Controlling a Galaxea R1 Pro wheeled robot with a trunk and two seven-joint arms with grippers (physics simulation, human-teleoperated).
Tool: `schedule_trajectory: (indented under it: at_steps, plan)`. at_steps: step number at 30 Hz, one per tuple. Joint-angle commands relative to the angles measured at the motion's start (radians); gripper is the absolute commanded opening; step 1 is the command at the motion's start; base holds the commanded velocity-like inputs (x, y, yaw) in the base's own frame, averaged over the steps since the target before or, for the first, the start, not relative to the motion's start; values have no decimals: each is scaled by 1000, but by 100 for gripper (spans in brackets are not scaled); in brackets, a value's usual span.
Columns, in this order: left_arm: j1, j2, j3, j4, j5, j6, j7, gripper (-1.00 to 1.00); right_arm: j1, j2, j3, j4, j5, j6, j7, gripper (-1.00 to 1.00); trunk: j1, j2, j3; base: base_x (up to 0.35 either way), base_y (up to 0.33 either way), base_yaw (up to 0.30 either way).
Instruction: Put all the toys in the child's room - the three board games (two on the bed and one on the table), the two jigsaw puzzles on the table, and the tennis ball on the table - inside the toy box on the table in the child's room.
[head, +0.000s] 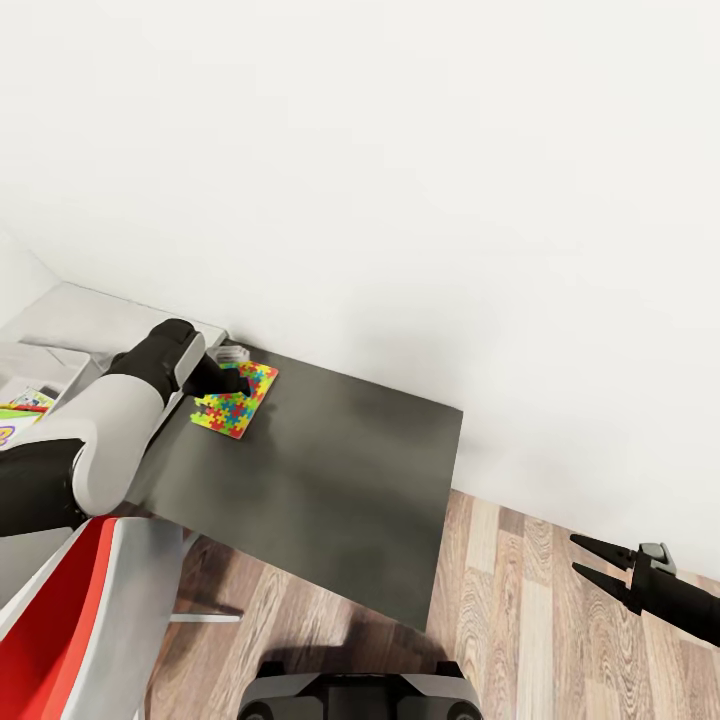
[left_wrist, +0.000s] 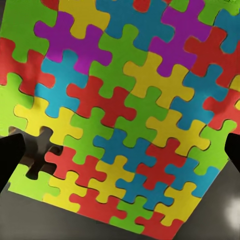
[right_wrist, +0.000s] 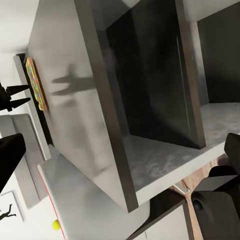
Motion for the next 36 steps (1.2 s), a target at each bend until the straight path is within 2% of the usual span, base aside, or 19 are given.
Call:
schedule_trajectory:
  at_steps: [1, 36]
  plan:
    - [-1, 0, 8, -1, -11, 3, -8, 100, -1, 0, -1, 0, 2, 4, 4, 100, 1, -2, -1, 0, 0, 0]
    - [1, 9, 9, -6, -9, -1, -17, 100, -1, 0, -1, 0, 3, 4, 4, 100, 1, -2, -2, 0, 0, 0]
